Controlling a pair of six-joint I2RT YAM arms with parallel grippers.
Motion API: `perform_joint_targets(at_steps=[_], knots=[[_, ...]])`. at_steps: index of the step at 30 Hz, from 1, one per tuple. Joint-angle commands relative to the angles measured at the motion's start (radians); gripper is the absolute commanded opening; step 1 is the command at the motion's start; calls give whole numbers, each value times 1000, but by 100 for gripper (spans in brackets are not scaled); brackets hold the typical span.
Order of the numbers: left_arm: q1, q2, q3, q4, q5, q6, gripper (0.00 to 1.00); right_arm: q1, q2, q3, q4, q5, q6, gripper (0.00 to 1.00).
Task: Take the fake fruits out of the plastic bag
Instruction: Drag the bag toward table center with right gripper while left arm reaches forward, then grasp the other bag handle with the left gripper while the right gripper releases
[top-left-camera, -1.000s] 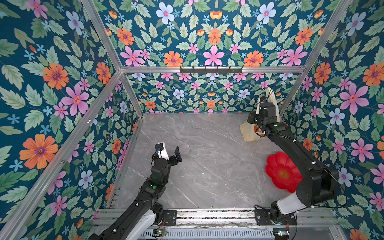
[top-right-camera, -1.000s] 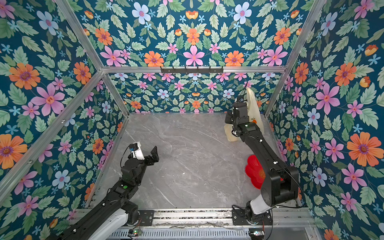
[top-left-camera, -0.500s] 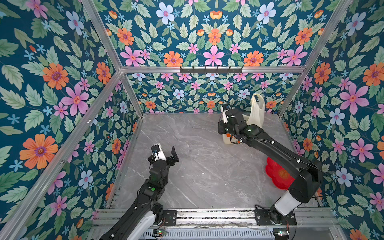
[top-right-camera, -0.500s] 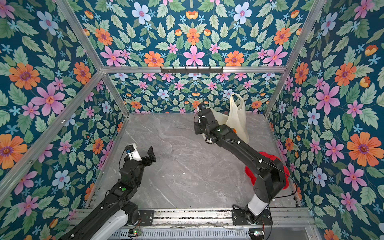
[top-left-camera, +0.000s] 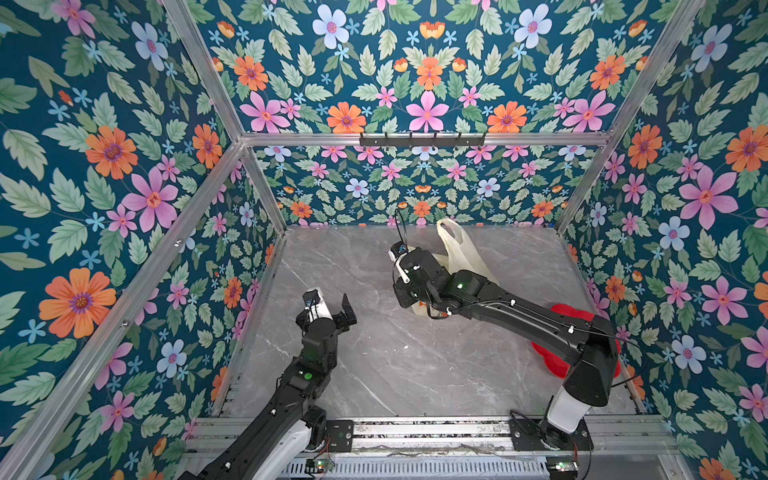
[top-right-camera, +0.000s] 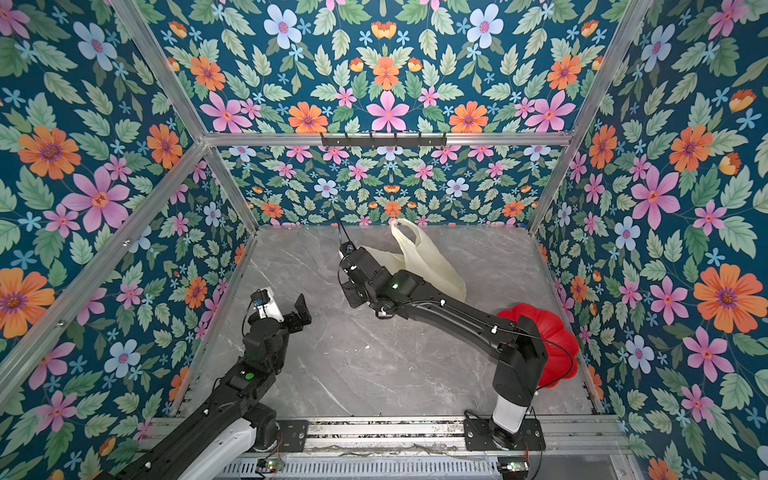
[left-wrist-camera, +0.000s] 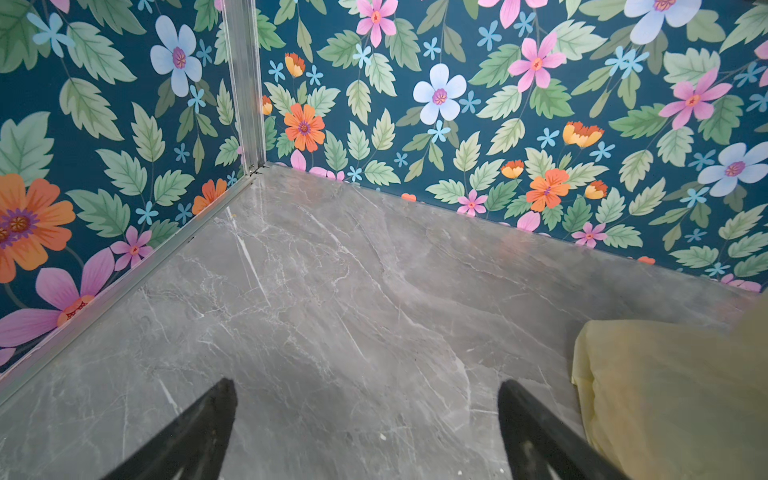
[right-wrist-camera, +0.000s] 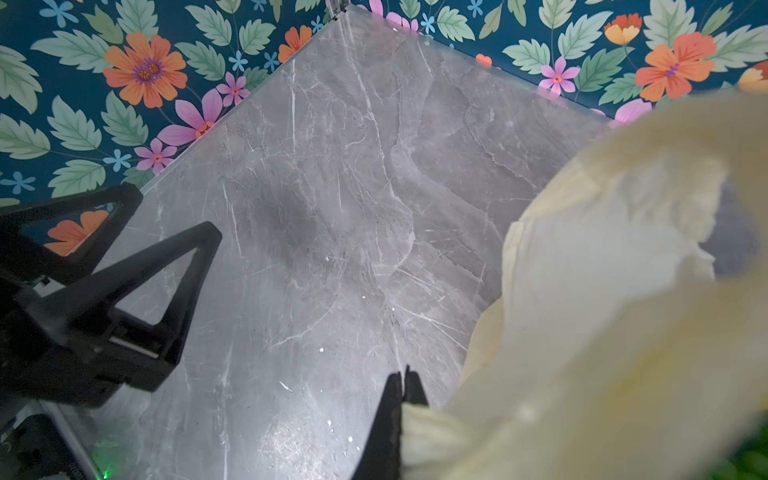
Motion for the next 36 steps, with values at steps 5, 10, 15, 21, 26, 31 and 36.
perform_joint_targets(at_steps=[5,10,15,21,26,31,36], knots=[[0,18,12,12,6,-17,100,11,-222,-161,3,103,59,78],[-1,94,147,-127,122,-104,99,12,-419,-300,-14,104,81,96],[-12,226,506,-521,221,-199,97,8,-649,-454,-35,222,107,99],[-200,423,990,-932,161,-190,97,2,-862,-621,-47,386,180,99],[-439,650,1302,-1115,10,-164,100,-1,-996,-746,-36,430,253,99],[-478,825,1455,-1234,-98,-200,100,-1,-1040,-780,-48,431,297,99],[-475,921,1466,-1230,-154,-235,100,0,-1027,-790,-35,416,295,99]])
